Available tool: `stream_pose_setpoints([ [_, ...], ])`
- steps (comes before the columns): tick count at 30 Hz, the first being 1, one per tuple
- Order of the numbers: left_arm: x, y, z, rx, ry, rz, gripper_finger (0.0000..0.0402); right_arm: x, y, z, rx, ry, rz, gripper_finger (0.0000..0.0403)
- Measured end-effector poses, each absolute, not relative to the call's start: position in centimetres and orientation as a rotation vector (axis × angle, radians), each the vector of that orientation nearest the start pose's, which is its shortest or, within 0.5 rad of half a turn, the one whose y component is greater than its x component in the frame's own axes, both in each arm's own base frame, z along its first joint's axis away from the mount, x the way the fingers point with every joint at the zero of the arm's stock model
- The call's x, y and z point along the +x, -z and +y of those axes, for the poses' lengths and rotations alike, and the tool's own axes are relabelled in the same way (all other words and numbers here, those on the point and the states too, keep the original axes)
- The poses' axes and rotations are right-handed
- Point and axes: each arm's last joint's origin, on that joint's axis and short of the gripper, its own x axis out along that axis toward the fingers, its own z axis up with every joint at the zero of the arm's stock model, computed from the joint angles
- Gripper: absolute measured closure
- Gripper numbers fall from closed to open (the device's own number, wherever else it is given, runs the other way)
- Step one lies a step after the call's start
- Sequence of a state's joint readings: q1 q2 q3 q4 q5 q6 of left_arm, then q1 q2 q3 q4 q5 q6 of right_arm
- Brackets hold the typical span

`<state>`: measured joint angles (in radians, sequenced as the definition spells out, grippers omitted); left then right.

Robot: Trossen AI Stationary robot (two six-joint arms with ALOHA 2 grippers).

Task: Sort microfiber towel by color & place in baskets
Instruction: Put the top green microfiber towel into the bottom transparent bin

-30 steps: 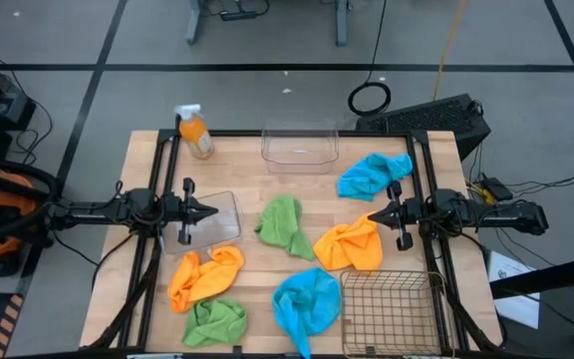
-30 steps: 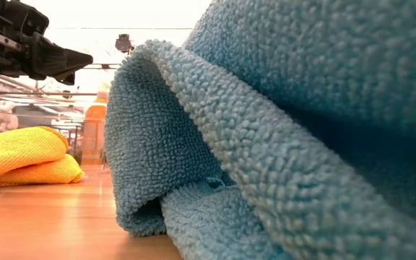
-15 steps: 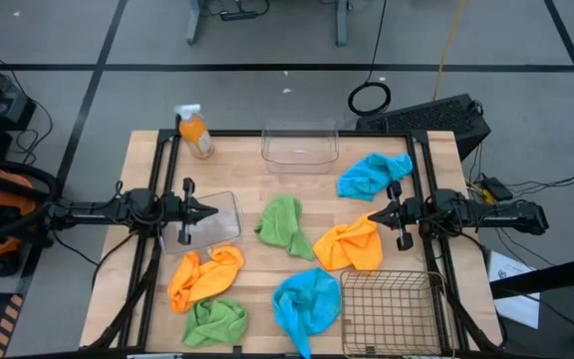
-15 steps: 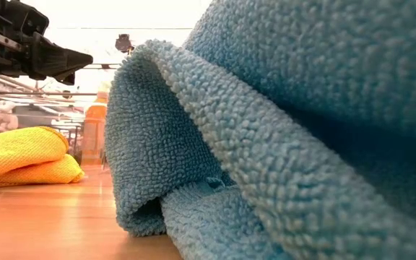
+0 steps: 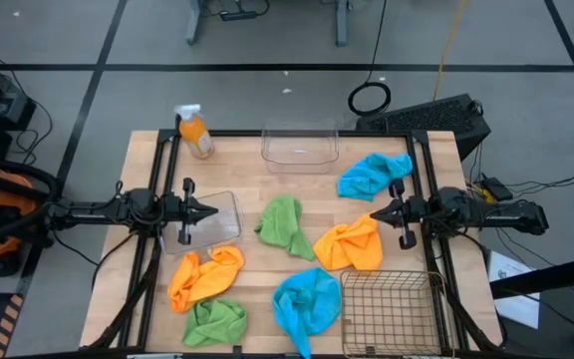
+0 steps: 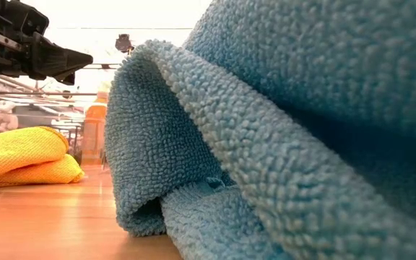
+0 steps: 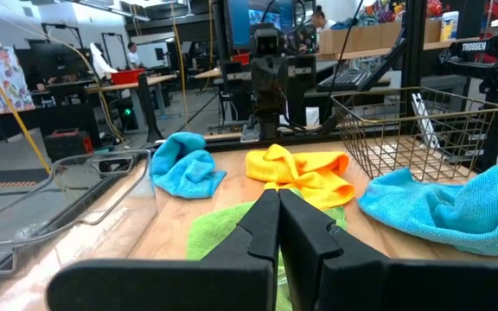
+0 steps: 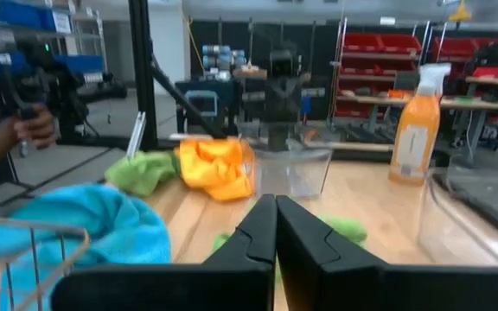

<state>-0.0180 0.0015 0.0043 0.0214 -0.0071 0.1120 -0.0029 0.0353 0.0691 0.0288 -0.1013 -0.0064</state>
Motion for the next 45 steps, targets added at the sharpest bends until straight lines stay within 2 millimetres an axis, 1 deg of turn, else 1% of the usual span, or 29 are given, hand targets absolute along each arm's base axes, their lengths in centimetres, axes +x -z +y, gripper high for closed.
stream_pose_setpoints([
  [4,9.7,-16.7,-0.2,0.112,0.009,-0.025,0.0391,9.0,-21.1,0.3,0.044,-0.101,-0.097,0.0403],
  [7,9.8,-16.7,-0.2,0.112,0.010,-0.025,0.0391,8.4,-23.2,0.3,0.078,-0.100,-0.075,0.0403],
  [15,9.7,-16.7,-0.2,0.112,0.010,-0.025,0.0391,7.4,-29.7,0.0,0.112,-0.019,-0.031,0.0403],
  [19,9.7,-16.7,-0.1,0.112,0.008,-0.030,0.0391,7.6,-32.8,0.0,0.112,-0.019,-0.003,0.0403],
  [24,9.7,-16.9,-0.1,0.111,0.007,-0.043,0.0391,8.5,-35.6,0.0,0.090,-0.019,0.032,0.0403],
  [29,9.7,-16.9,0.0,0.110,-0.029,-0.043,0.0391,9.9,-37.2,0.0,0.086,-0.018,0.071,0.0403],
  [35,9.7,-16.9,0.2,0.108,-0.102,-0.042,0.0391,12.1,-38.0,0.0,0.087,-0.018,0.132,0.0403],
  [38,9.7,-16.9,0.2,0.107,-0.108,-0.042,0.0391,13.3,-37.8,0.0,0.069,-0.019,0.175,0.0403],
  [45,9.7,-16.9,0.2,0.106,-0.108,-0.039,0.0391,15.6,-36.1,0.0,0.033,-0.017,0.317,0.0403],
])
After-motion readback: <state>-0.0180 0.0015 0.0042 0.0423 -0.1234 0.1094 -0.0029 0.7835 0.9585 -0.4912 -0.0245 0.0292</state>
